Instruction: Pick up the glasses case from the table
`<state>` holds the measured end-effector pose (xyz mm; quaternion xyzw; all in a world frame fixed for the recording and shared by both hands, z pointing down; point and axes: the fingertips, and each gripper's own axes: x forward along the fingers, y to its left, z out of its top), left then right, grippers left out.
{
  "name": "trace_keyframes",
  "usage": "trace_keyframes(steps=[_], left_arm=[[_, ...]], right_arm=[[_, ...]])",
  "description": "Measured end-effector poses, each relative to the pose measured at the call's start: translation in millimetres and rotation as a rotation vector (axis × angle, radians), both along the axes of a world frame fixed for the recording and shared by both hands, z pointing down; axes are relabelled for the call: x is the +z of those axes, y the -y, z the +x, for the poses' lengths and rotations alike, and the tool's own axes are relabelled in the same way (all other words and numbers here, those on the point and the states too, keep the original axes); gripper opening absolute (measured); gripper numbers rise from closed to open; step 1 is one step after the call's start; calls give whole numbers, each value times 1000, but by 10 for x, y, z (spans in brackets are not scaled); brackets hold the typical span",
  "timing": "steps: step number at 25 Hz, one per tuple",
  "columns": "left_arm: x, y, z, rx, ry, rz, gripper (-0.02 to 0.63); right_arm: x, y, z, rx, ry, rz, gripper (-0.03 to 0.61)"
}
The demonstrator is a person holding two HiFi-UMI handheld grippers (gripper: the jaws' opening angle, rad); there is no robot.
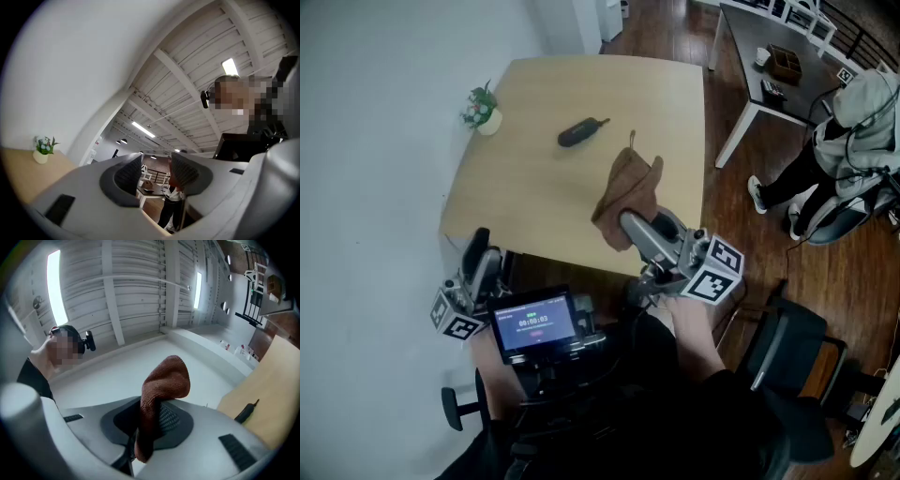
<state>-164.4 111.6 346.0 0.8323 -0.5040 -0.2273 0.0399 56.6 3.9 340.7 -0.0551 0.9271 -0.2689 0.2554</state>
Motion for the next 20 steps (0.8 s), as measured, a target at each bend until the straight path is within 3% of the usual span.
trace_keyframes(steps=[4, 10, 16, 20], left_arm=[[184, 563, 88, 19, 29, -59, 202], [310, 1471, 335, 82, 135, -143, 229], [637, 2173, 628, 195, 297, -249, 295], [1139, 2794, 350, 183, 420, -329, 320]], right_arm=[[63, 464, 140, 41, 5, 16, 61], [237, 1053, 403, 112, 55, -54, 61], [260, 1254, 529, 175, 58, -44, 61], [331, 1431, 574, 272, 28, -60, 61]])
